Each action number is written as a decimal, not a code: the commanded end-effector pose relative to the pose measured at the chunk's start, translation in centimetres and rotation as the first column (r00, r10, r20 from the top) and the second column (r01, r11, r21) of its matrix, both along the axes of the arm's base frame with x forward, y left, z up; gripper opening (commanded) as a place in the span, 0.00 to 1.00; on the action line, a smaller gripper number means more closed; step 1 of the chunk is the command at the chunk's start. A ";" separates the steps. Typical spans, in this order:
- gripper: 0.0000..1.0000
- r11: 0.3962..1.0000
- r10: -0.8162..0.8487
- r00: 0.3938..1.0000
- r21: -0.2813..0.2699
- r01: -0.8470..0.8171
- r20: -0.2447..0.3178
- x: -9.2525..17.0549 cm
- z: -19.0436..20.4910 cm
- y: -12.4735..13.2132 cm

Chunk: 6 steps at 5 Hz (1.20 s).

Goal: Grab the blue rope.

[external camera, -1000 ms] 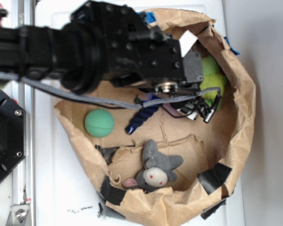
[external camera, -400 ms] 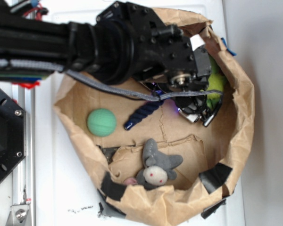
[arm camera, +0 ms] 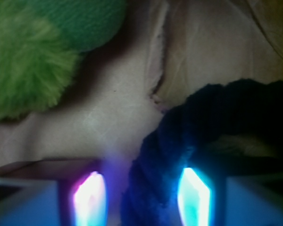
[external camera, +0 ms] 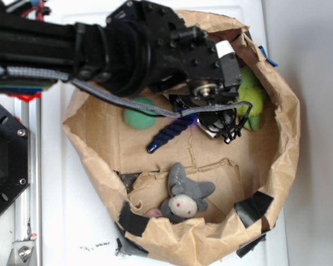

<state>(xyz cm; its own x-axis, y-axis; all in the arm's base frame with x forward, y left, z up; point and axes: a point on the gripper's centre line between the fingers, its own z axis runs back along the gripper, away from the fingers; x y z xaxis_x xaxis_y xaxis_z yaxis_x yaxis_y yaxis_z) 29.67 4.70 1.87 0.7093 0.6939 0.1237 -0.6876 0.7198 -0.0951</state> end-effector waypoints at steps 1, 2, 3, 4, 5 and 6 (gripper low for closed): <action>0.00 1.000 -0.015 0.998 0.001 0.015 0.061 0.7 0.8 1.9; 0.00 1.000 -0.019 0.998 -0.002 0.019 0.063 0.7 0.9 1.9; 0.00 0.998 -0.063 0.996 -0.003 0.063 0.060 0.8 2.2 1.5; 0.00 0.983 -0.176 0.982 -0.033 0.179 0.072 0.9 5.6 0.3; 0.00 0.954 -0.301 0.943 0.032 0.299 0.141 1.4 10.7 -1.5; 0.00 0.924 -0.380 0.909 0.105 0.367 0.173 0.6 15.1 -2.8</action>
<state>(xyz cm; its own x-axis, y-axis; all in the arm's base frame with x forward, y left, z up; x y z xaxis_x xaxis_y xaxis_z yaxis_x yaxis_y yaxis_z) 29.69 0.84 14.67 0.8945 0.3745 0.2442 -0.3596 0.9272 -0.1049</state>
